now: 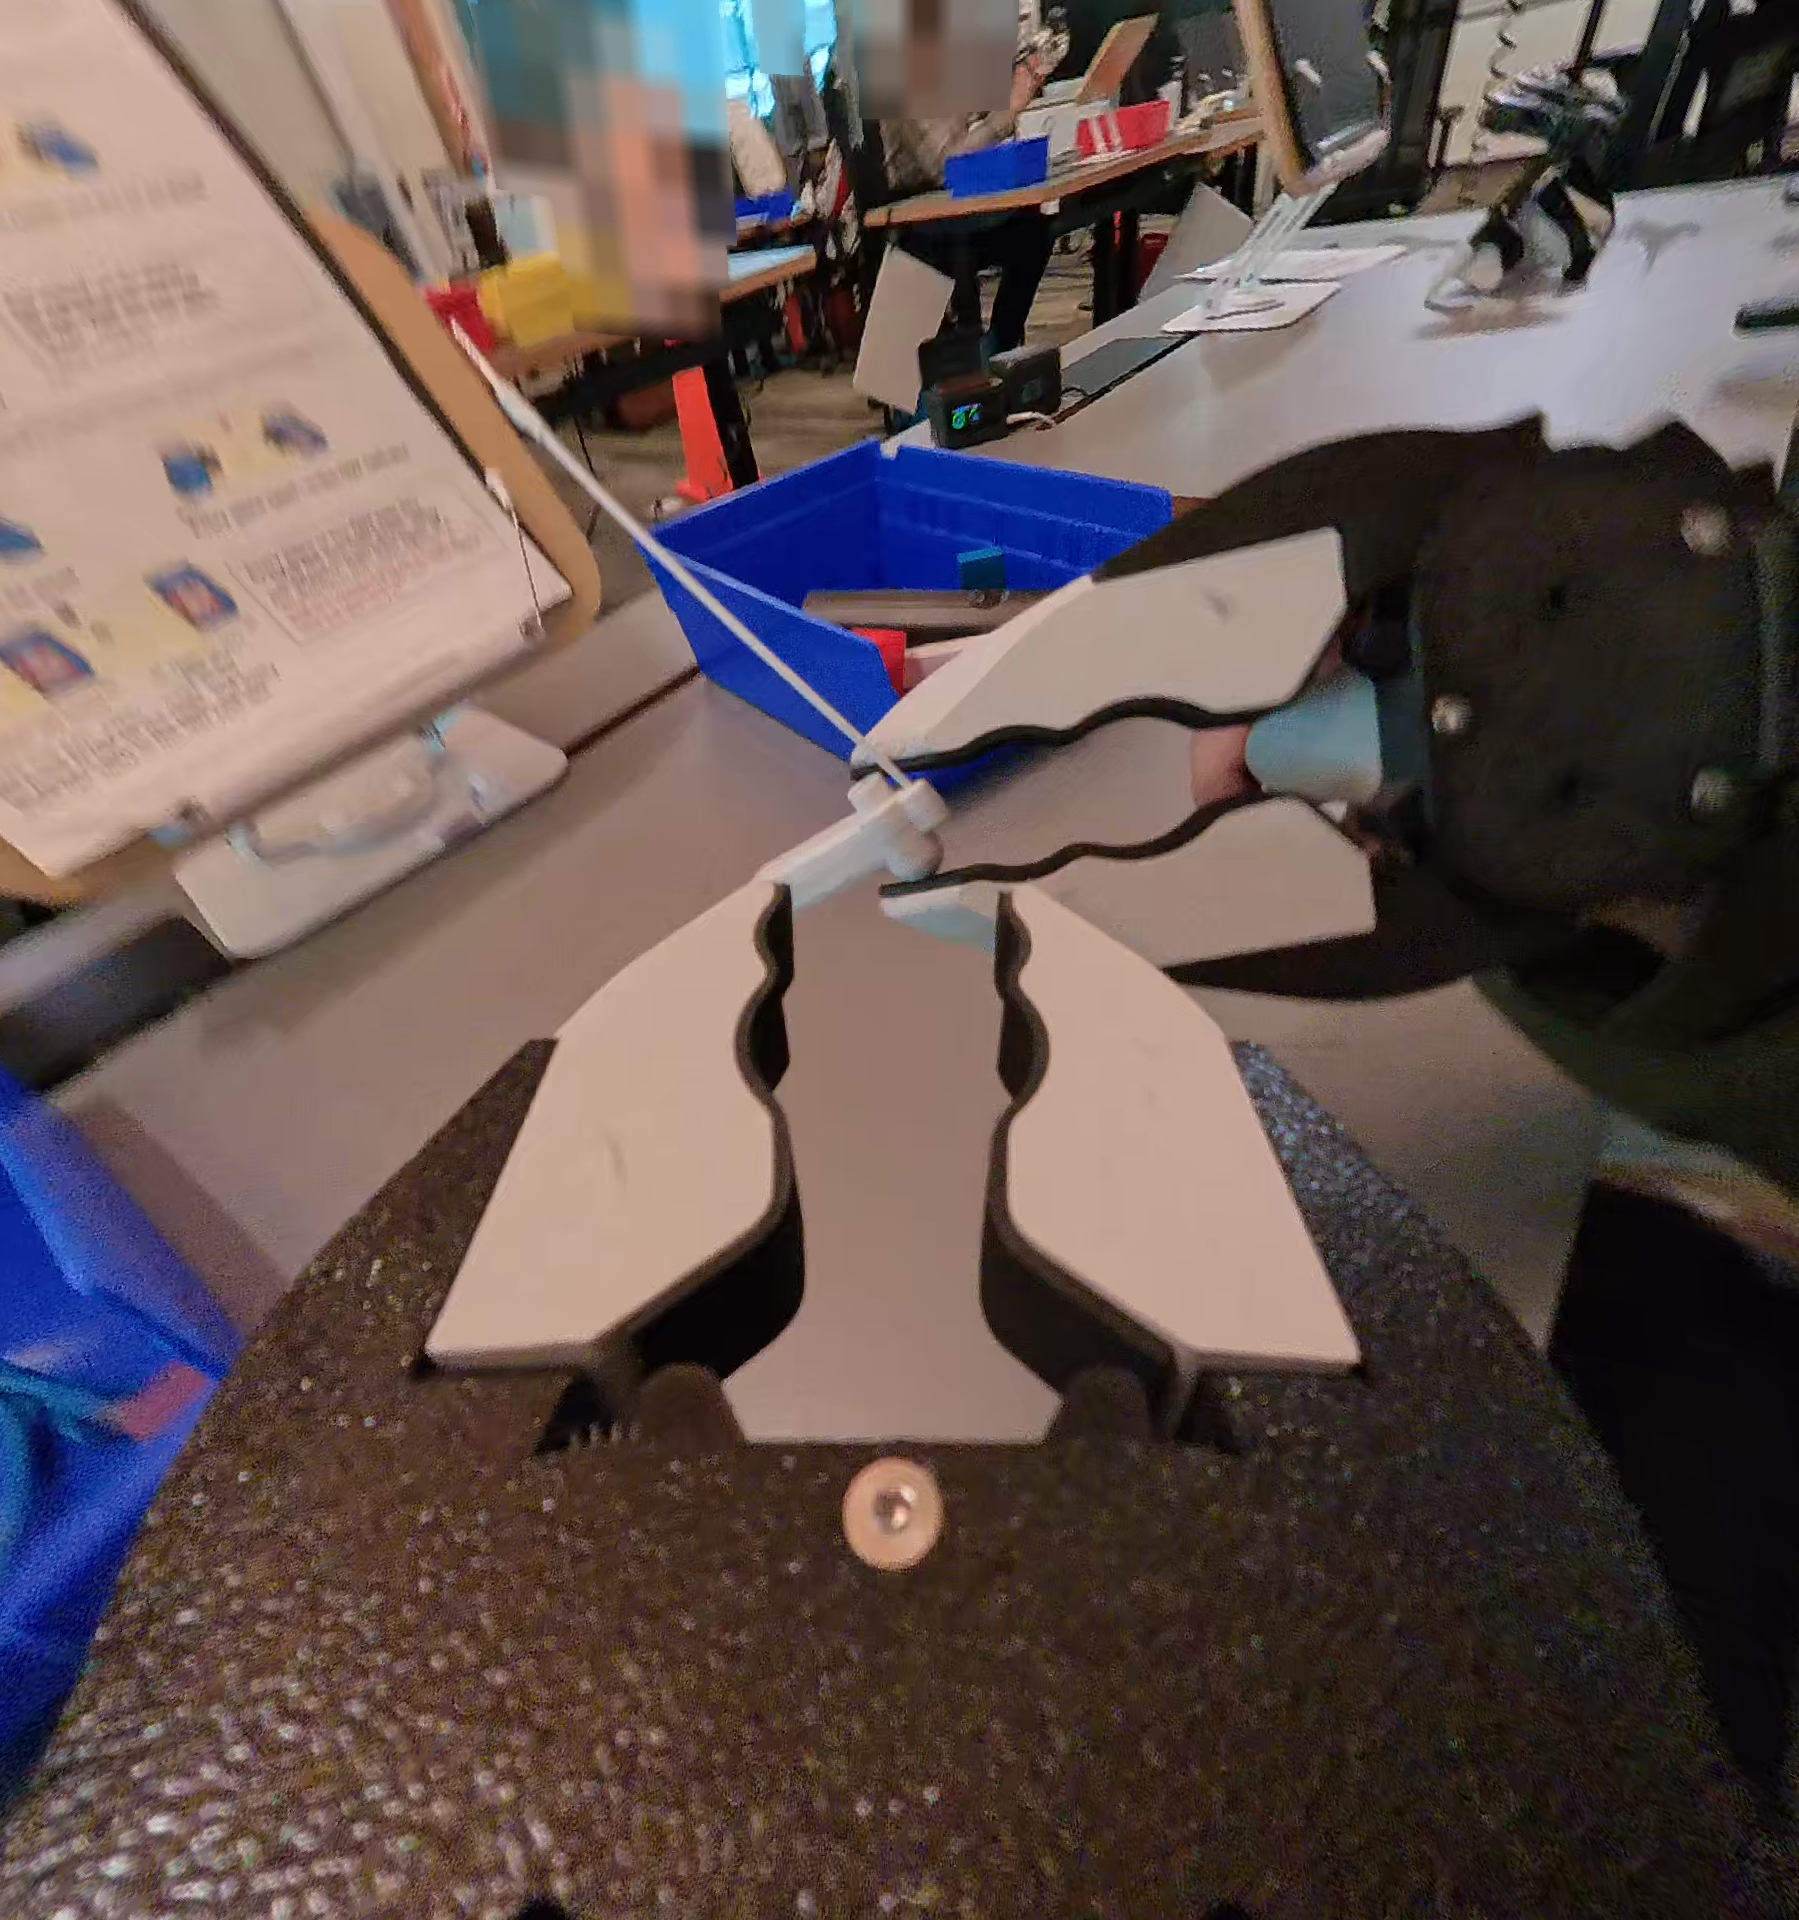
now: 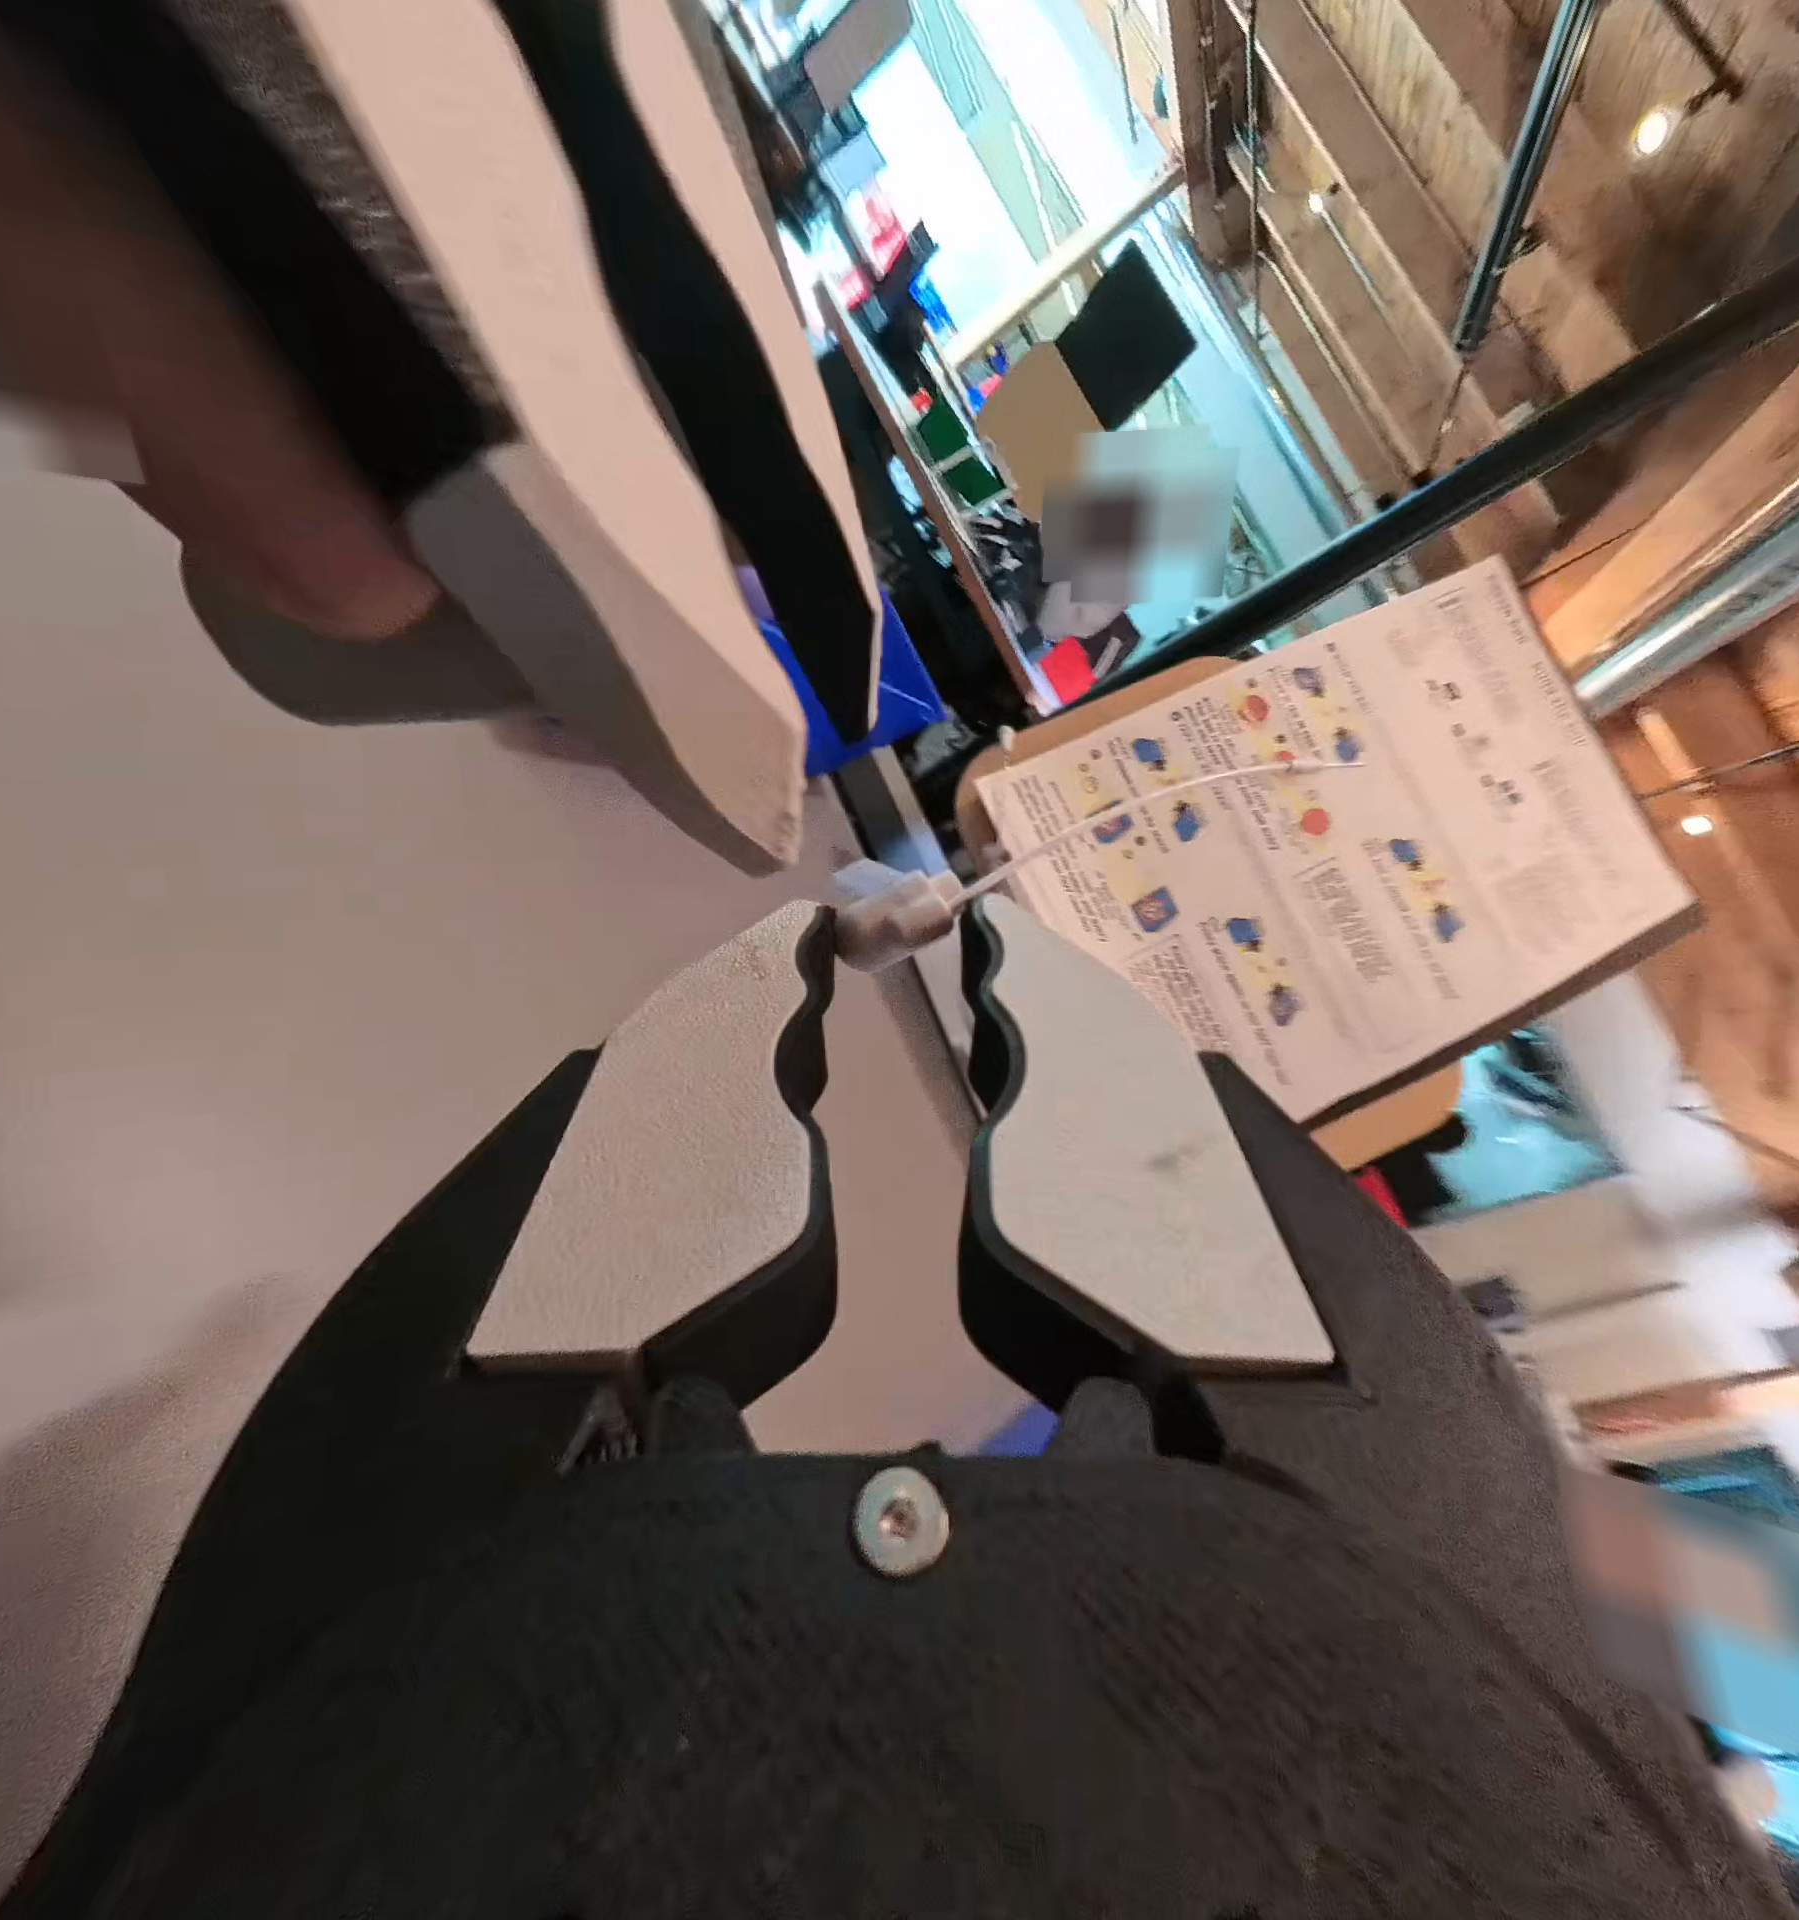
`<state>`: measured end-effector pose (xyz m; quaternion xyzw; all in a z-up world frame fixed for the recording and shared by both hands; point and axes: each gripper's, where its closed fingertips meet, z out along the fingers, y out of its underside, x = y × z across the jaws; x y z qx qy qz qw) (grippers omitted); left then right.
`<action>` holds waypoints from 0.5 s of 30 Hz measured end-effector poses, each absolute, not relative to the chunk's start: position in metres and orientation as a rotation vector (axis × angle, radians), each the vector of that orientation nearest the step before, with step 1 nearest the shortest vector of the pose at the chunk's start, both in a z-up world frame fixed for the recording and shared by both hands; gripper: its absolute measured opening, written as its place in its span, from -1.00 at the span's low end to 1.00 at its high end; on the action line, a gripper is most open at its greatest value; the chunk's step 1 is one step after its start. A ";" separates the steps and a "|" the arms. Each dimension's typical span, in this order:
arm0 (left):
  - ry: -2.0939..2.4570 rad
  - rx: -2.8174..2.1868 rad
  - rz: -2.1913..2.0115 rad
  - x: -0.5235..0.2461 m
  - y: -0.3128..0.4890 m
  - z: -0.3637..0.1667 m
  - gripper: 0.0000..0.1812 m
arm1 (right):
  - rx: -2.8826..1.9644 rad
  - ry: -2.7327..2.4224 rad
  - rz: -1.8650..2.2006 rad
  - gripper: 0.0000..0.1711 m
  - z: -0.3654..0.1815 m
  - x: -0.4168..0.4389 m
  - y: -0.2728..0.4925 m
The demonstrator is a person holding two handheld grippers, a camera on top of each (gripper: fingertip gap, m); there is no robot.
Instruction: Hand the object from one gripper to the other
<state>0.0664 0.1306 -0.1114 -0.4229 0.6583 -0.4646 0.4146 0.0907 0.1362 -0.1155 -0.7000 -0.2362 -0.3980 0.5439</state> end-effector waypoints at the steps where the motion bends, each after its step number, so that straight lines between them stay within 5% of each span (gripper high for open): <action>1: 1.642 -1.124 -1.202 0.068 0.129 -0.114 -0.57 | -1.657 -0.580 -1.004 -0.73 -0.116 0.091 0.137; 10: 1.579 -1.394 -1.400 0.075 0.127 -0.130 -0.49 | -1.608 -0.654 -1.176 -0.73 -0.119 0.079 0.145; 15: 1.575 -1.405 -1.369 0.077 0.130 -0.134 -0.67 | -1.582 -0.692 -1.192 -0.73 -0.120 0.066 0.149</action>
